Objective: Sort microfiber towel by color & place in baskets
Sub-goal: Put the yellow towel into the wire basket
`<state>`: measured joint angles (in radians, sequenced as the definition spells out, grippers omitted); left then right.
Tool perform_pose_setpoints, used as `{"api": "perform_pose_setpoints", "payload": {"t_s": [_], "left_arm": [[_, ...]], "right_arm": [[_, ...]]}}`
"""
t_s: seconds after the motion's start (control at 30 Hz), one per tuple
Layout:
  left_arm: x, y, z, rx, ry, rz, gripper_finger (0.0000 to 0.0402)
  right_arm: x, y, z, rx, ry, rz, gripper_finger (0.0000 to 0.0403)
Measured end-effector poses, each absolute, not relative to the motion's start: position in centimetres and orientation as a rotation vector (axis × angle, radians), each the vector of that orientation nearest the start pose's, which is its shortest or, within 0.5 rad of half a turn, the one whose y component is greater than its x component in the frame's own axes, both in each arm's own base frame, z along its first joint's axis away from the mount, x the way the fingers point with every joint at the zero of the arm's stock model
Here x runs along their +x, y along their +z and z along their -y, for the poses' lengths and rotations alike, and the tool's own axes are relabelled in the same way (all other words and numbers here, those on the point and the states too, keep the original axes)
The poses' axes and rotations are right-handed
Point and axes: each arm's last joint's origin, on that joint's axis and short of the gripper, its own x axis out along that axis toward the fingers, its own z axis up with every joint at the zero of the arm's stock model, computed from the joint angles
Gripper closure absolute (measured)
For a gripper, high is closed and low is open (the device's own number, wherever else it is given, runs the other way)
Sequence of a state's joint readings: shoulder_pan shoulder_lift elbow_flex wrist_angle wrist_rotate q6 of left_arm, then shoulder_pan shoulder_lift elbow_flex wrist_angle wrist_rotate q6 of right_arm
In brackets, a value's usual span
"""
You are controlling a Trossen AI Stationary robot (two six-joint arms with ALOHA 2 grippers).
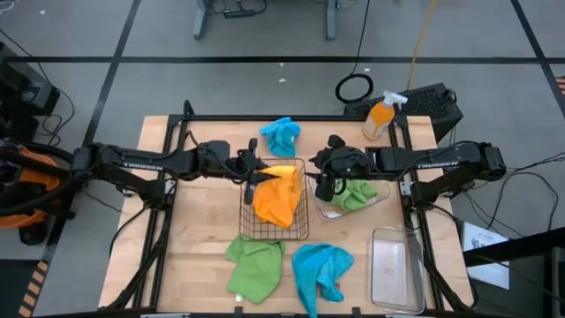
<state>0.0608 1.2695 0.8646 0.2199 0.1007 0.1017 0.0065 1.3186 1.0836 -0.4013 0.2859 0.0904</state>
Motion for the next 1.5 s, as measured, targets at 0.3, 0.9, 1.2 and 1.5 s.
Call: {"api": "perform_pose_setpoints", "payload": {"t_s": [0.3,0.9,1.2,1.5], "left_arm": [[28.0,30.0,0.3,0.084,-0.018,-0.196,0.0384],[27.6,30.2,3.0,0.11,0.027,-0.195,0.0375],[27.6,30.1,3.1,0.111,0.026,-0.201,0.0374],[27.5,30.1,3.6,0.114,0.008,-0.197,0.0373]], "right_arm": [[28.1,29.7,-0.6,-0.026,-0.256,-0.649,0.0213],[27.7,25.4,-4.8,-0.016,-0.108,-0.512,0.0213],[27.9,26.0,-6.1,0.013,-0.064,-0.344,0.0175],[28.7,27.8,-6.0,0.037,-0.142,-0.125,0.0051]]}}
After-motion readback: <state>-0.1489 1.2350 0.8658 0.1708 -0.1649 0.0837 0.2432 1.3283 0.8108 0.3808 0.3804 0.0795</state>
